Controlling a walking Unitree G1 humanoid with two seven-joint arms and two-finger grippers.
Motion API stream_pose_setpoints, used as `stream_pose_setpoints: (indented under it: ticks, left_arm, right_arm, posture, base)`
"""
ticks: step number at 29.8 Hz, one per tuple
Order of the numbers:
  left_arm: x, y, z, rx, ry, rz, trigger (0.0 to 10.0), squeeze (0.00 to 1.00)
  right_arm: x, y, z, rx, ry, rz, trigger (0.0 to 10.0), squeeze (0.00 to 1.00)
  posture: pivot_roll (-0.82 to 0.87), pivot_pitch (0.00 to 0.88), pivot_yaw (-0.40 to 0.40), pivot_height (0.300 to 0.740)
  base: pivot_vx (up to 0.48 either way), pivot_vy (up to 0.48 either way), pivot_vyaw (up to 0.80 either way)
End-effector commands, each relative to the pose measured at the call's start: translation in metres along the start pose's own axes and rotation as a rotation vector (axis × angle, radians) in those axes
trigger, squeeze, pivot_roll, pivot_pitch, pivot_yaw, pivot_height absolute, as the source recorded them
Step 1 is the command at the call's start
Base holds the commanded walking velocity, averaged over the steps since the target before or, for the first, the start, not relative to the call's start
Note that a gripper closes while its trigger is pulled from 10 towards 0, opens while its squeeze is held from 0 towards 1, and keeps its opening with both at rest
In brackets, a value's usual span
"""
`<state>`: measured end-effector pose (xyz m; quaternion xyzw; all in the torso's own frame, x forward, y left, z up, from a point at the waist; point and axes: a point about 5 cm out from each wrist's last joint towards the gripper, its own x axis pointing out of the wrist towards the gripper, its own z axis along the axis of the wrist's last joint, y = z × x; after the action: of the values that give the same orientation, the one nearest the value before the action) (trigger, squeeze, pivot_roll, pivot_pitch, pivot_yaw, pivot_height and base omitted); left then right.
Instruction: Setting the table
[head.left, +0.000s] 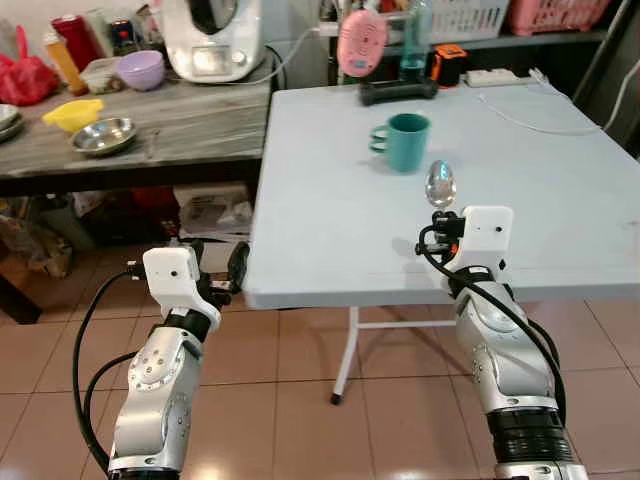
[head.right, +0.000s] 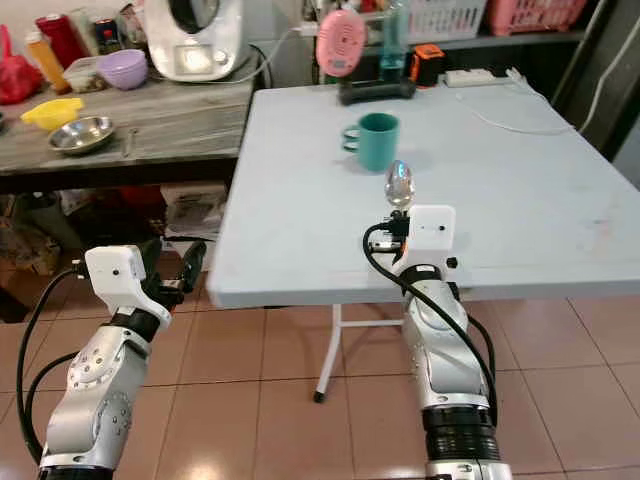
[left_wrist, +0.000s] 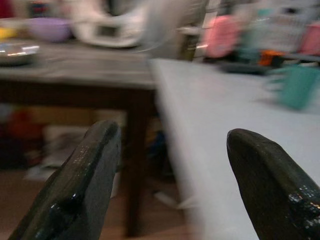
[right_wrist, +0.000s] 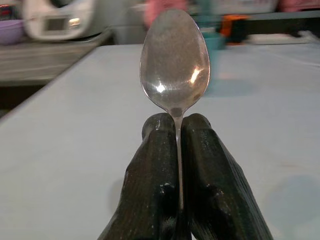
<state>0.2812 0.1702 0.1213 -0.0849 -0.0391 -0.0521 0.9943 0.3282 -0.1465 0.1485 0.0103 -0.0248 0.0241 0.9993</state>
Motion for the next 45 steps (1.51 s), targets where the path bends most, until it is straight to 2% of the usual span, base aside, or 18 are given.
stream_pose_setpoints:
  ticks: [1, 40, 45]
  left_arm:
    - [0.0005, 0.0071, 0.0006, 0.021, -0.006, 0.042, 10.0, 0.0]
    - [0.0048, 0.0097, -0.0002, 0.046, -0.034, 0.085, 10.0, 0.0]
    - [0.0052, 0.0097, 0.0028, 0.036, -0.049, 0.075, 10.0, 0.0]
  right_arm:
    - [0.0019, 0.0094, 0.0052, -0.008, -0.025, 0.038, 10.0, 0.0]
    - [0.006, 0.0096, 0.005, -0.019, -0.038, 0.043, 10.0, 0.0]
    - [0.0057, 0.0083, 0.0043, -0.012, -0.036, 0.034, 10.0, 0.0]
  posture:
    - [-0.12, 0.036, 0.06, 0.74]
    - [-0.11, 0.027, 0.065, 0.74]
    - [-0.11, 0.026, 0.066, 0.74]
  base:
    - [0.0, 0.48, 0.0]
    - [0.0, 0.476, 0.04]
    - [0.0, 0.0, 0.0]
